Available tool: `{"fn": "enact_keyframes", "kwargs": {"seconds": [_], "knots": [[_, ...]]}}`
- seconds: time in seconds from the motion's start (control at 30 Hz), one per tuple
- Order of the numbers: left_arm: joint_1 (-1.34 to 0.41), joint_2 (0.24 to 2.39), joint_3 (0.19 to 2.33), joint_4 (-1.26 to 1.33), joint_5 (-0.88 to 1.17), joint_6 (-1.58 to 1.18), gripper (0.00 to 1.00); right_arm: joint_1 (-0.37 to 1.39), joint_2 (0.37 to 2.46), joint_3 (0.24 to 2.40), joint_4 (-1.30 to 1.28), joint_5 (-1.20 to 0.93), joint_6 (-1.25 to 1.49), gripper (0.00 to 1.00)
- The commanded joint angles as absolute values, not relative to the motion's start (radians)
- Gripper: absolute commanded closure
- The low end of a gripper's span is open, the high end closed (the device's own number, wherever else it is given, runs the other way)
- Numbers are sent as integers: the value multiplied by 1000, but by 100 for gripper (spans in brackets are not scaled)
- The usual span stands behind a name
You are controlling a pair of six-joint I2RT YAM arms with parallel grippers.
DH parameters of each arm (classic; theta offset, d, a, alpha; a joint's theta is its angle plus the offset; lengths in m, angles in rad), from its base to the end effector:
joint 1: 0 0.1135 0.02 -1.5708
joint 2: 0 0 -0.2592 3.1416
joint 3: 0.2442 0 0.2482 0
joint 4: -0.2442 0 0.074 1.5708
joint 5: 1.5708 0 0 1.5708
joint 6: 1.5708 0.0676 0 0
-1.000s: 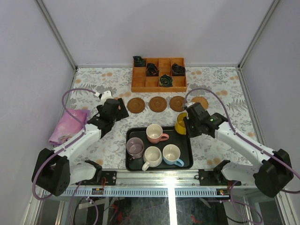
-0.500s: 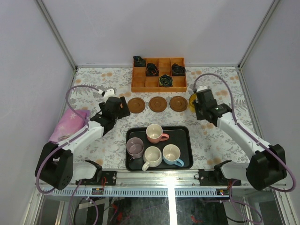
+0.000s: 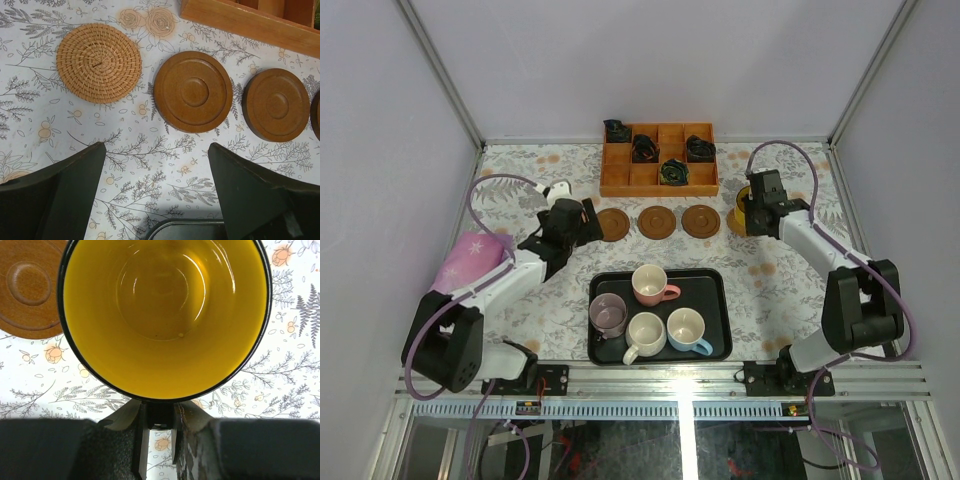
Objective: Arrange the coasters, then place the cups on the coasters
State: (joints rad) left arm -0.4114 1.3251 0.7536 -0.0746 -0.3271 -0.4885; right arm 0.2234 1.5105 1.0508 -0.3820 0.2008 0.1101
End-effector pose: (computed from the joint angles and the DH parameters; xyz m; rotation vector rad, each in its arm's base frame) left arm 0.2856 -0.1009 0.2020 -0.2624 2.1655 -0.1482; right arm 0.3348 0.0622 0.2146 -0.0436 2.3916 -0.0861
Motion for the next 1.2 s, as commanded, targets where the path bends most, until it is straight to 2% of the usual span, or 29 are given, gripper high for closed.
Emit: {"fn": "enact_keyframes", "kwargs": {"seconds": [0.0, 0.67, 1.17], "knots": [[-398, 1343, 798, -29, -323, -459, 16, 207, 1534, 1115, -265, 194, 129, 100], [-380, 1394, 821, -29, -291, -467, 16, 183, 1656, 1137, -221, 161, 135, 100], [-377, 1402, 823, -29, -281, -476, 16, 180, 1658, 1129, -241, 172, 148, 100]]}}
